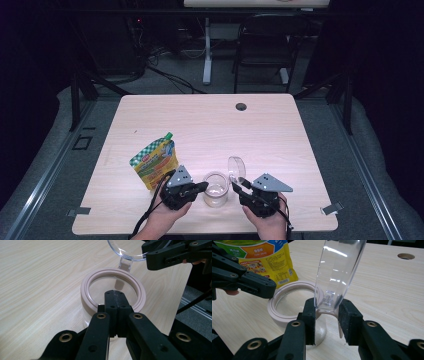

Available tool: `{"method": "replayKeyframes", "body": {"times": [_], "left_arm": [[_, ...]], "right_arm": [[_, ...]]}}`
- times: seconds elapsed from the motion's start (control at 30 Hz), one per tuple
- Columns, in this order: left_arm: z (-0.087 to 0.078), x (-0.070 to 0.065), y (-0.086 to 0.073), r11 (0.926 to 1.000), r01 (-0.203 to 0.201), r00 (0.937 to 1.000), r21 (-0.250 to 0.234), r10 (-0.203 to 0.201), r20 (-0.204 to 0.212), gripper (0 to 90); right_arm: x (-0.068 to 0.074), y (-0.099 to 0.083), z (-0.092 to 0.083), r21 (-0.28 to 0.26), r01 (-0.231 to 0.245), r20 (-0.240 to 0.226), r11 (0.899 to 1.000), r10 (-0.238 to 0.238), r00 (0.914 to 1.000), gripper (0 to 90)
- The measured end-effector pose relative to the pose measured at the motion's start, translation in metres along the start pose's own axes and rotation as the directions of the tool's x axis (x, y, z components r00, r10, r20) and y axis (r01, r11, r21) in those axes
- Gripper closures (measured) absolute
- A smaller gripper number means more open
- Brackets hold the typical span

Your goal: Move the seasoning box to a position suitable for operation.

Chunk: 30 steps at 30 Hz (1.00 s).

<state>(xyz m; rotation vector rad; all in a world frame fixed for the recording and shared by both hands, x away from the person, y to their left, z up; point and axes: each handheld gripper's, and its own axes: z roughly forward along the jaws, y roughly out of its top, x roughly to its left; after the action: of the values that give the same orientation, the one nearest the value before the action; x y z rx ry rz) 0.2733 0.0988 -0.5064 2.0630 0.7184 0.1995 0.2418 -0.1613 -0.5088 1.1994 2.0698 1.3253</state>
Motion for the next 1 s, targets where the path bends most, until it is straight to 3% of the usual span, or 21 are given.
{"method": "replayKeyframes", "body": {"times": [0.53, 0.8, 1.0], "left_arm": [[-0.002, 0.001, -0.002, 0.9999, 0.01, 0.9999, -0.009, -0.01, -0.011, 90.0], [-0.028, 0.012, -0.008, 0.9987, 0.043, 0.9988, -0.03, -0.043, -0.023, 84.9], [-0.051, 0.023, -0.017, 0.9976, 0.056, 0.9967, -0.039, -0.058, -0.057, 80.4]], "right_arm": [[-0.005, -0.002, 0.003, -0.003, -0.013, -0.009, 1.0, 0.013, 0.9999, 69.6], [-0.005, -0.006, 0.003, 0.017, -0.001, -0.031, 1.0, 0.001, 0.9995, 68.7], [-0.006, -0.007, 0.001, 0.029, 0.017, -0.031, 0.999, -0.016, 0.9994, 67.6]]}}
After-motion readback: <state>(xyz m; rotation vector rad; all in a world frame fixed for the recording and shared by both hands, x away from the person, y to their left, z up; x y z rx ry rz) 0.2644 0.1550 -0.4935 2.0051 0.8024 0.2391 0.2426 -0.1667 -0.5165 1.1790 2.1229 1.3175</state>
